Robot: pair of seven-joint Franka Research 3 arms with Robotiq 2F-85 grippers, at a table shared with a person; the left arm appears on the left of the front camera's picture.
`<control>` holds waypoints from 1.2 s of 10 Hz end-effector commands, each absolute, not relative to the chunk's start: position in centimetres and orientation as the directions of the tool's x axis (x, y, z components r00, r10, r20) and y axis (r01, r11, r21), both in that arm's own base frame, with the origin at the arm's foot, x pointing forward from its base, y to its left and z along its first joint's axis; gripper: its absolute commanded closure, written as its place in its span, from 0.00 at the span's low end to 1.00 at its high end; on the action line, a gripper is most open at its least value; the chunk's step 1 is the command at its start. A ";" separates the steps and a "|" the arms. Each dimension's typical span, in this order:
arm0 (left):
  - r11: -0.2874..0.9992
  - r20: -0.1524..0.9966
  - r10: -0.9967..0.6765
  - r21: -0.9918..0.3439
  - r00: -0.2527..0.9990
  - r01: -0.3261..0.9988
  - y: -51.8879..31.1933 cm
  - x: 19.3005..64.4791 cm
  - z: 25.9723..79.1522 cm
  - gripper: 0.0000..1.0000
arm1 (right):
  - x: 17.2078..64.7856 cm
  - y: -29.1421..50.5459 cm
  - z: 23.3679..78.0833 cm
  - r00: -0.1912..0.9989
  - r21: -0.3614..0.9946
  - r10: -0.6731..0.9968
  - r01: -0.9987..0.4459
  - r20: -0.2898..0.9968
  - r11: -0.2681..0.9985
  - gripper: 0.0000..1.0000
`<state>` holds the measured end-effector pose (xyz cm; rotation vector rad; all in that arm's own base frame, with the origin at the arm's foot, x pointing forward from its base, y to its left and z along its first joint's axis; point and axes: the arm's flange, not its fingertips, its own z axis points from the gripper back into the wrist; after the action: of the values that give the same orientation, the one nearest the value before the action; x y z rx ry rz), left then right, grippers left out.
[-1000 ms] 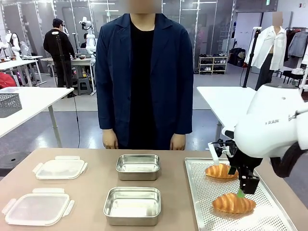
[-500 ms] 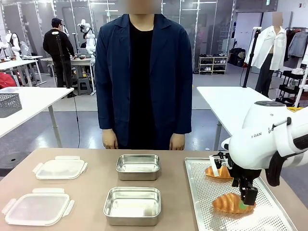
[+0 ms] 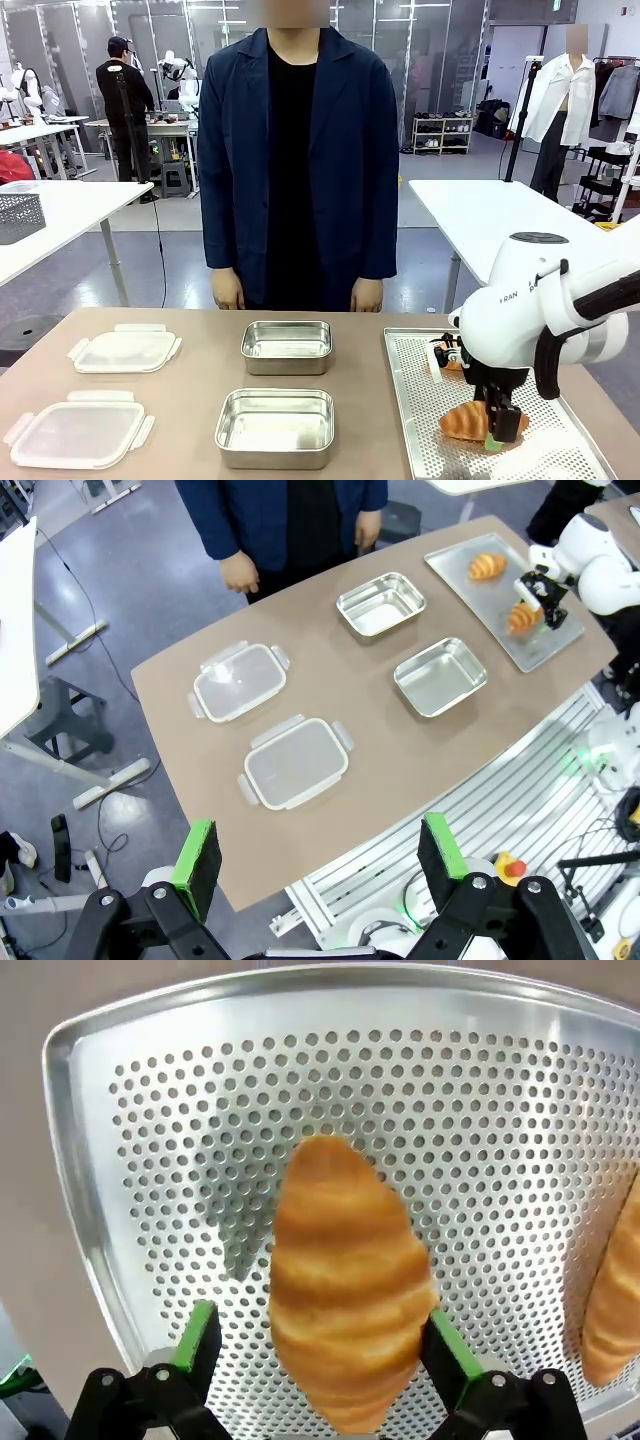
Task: Place the bread into the airtight container.
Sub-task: Pick up a Butter Roll and place it into an empty Airtight Container.
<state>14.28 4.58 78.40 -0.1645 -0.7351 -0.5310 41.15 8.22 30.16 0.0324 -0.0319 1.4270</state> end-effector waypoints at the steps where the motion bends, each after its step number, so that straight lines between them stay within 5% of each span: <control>1: 0.847 0.672 -0.419 0.048 0.610 0.529 4.6 13.9 78.7 0.00 | 40.1 8.1 28.5 0.163 -0.009 0.983 -0.986 0.079 0.164 0.08; 8: 0.847 0.672 -0.419 0.048 0.610 0.529 4.6 13.9 78.7 0.00 | 40.9 7.7 32.5 0.236 -0.011 0.965 -0.971 0.111 0.239 0.78; 12: 0.847 0.672 -0.419 0.048 0.610 0.529 4.6 13.9 78.7 0.00 | 42.4 11.6 39.7 0.305 -0.047 0.943 -0.948 0.132 0.313 0.77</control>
<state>14.28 4.57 78.40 -0.1644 -0.7350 -0.5310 41.97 9.51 38.07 0.0418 -0.1554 1.2821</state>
